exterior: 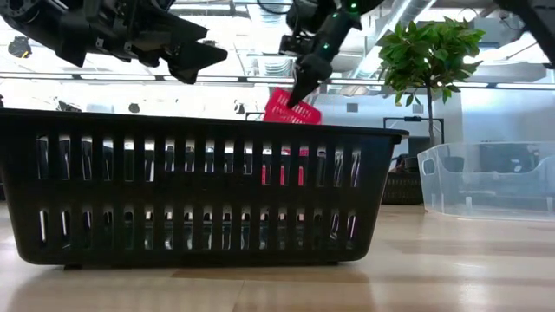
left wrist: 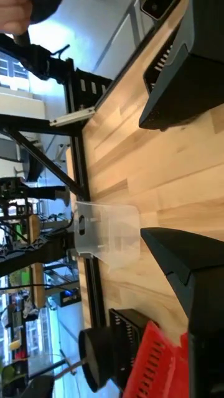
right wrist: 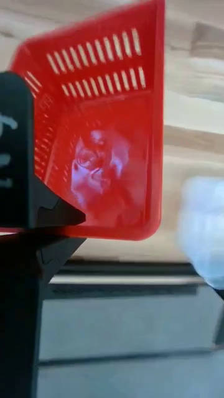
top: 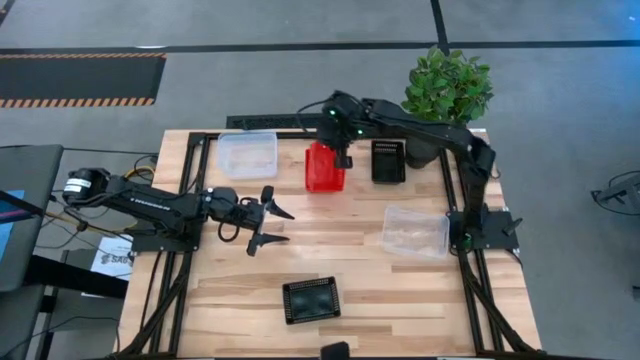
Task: Stack baskets by color
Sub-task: Stack the bottom red basket on the top red basket
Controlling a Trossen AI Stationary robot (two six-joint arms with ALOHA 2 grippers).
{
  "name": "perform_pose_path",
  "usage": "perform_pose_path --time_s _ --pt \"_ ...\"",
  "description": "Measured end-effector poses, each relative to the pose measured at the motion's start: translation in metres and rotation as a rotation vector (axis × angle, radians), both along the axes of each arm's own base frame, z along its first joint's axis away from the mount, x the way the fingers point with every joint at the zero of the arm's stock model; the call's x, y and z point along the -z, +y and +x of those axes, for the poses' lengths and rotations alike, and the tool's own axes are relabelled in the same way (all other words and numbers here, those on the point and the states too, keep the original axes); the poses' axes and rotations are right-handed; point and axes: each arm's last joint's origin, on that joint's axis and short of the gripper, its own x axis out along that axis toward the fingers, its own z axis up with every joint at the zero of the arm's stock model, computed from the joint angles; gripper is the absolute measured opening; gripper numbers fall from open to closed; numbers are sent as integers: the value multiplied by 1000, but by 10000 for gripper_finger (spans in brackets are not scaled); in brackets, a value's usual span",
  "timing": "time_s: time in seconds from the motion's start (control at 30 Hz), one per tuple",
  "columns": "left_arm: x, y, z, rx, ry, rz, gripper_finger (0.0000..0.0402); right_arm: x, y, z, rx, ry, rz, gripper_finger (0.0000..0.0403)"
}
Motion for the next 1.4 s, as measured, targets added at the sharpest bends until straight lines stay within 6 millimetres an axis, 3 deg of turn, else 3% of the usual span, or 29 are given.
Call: perform_pose_path --time_s 0.3,0.67,1.07,1.4 --pt "2 7 0 -25 13 26 261 11 -14 18 -24 38 -15 4" --pt "2 11 0 -45 20 25 261 14 -23 12 0 69 -5 4" --pt "3 12 0 -47 29 32 261 44 -32 18 17 151 44 5" --pt "4 13 0 -47 33 36 261 42 -30 18 6 153 38 7"
